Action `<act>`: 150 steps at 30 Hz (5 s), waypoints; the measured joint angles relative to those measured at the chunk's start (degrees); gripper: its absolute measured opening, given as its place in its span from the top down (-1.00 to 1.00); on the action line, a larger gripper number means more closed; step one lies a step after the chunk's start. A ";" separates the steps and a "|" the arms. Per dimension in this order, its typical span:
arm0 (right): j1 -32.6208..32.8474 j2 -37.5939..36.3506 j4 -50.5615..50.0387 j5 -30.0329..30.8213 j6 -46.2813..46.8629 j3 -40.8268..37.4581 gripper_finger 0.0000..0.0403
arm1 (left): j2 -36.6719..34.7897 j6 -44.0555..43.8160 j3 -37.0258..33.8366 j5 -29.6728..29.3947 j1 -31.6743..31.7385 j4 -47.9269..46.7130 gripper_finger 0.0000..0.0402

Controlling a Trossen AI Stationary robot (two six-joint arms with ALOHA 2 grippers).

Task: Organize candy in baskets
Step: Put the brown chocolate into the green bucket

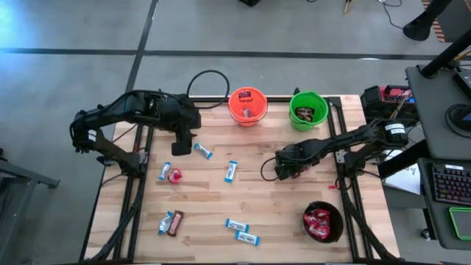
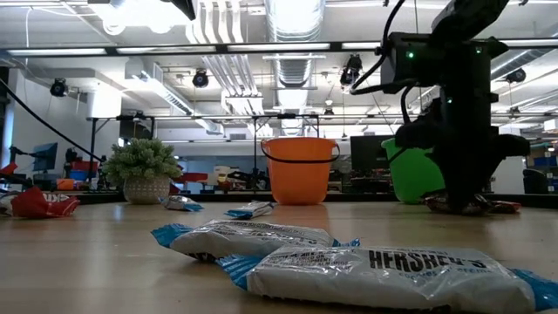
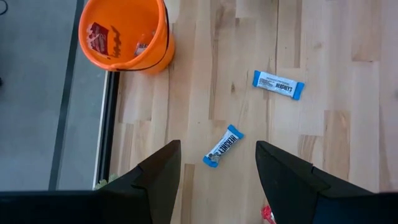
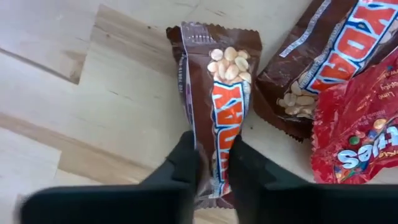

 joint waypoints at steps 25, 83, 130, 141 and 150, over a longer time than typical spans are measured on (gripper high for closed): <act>1.21 -11.61 -0.91 2.40 -20.14 17.67 0.91 | 0.02 -12.70 0.00 -2.55 -0.01 -4.40 0.05; -39.44 -10.34 -27.94 15.03 -46.41 36.68 0.91 | 8.01 -8.94 -0.24 -26.12 16.21 -6.60 0.05; -42.88 -8.96 -28.74 15.39 -50.73 39.46 0.18 | 5.22 -3.31 -0.35 -25.97 18.52 -6.58 0.05; -42.87 -8.96 -28.84 14.88 -53.66 39.46 0.21 | 5.83 -8.28 -0.44 -25.95 18.78 -6.56 0.05; -42.49 -9.68 -28.96 8.98 -55.62 39.46 0.23 | 3.56 -17.06 -0.44 -7.38 18.83 -6.58 0.05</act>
